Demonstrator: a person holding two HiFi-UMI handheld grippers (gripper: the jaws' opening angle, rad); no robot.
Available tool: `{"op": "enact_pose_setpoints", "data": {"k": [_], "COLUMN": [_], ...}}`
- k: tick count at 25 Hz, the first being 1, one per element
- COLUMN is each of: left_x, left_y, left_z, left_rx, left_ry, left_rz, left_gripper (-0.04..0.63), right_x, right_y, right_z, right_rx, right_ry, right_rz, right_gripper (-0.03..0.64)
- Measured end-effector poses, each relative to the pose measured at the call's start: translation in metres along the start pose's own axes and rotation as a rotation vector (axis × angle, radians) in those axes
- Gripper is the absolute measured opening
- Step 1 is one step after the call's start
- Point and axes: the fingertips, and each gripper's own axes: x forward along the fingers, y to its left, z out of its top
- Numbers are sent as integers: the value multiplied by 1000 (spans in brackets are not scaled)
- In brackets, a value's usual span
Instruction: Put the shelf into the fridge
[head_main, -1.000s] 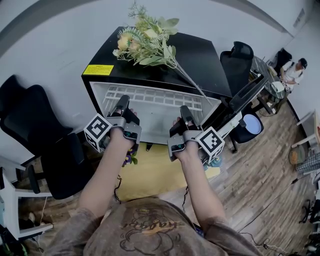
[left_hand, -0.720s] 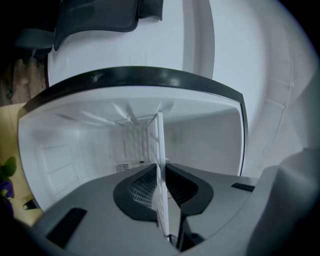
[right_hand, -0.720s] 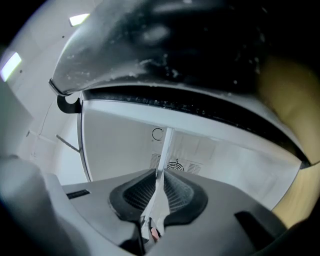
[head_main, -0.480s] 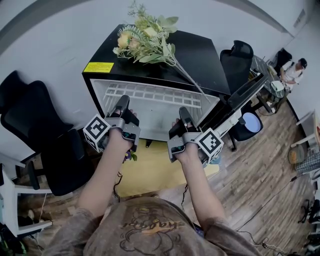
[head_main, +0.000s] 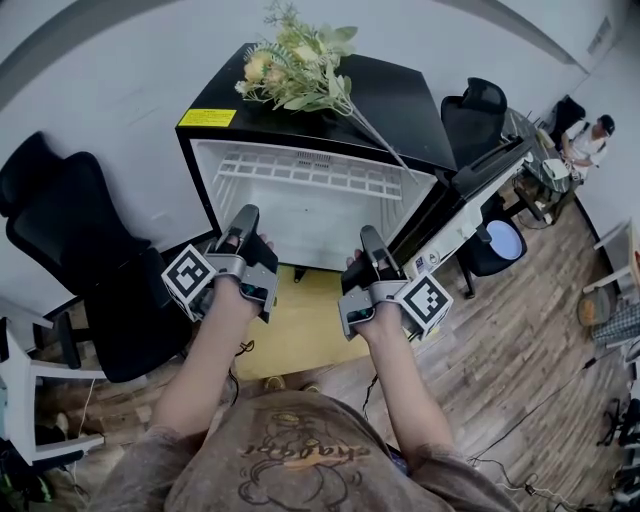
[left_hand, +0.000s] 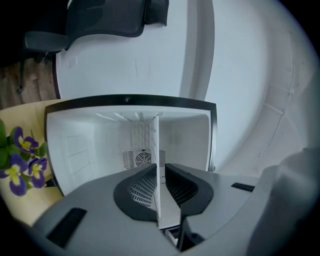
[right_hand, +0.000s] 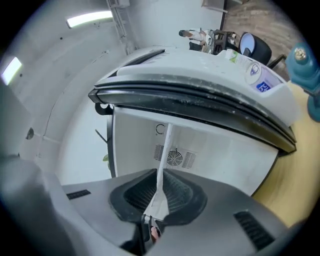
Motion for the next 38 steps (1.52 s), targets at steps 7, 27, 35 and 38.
{"op": "enact_pose_setpoints", "data": {"k": [7, 27, 35, 38], "left_x": [-39, -90, -98, -99], "left_y": [0, 14, 21, 23], "left_z": [-14, -35, -44, -49], "left_rx": [-6, 463, 733, 833], "left_ry": [43, 195, 258, 268], "left_rz": [-3, -31, -38, -37], "left_gripper": [58, 31, 29, 29], "right_x": [-44, -93, -101, -104], "right_y": [-3, 0, -7, -12], "right_z": [-7, -29, -42, -46], "right_rx": [-1, -510, -842, -940], "right_ry": [22, 121, 170, 179], "right_rz": [-8, 48, 18, -2], "right_gripper": [21, -2, -2, -2]}}
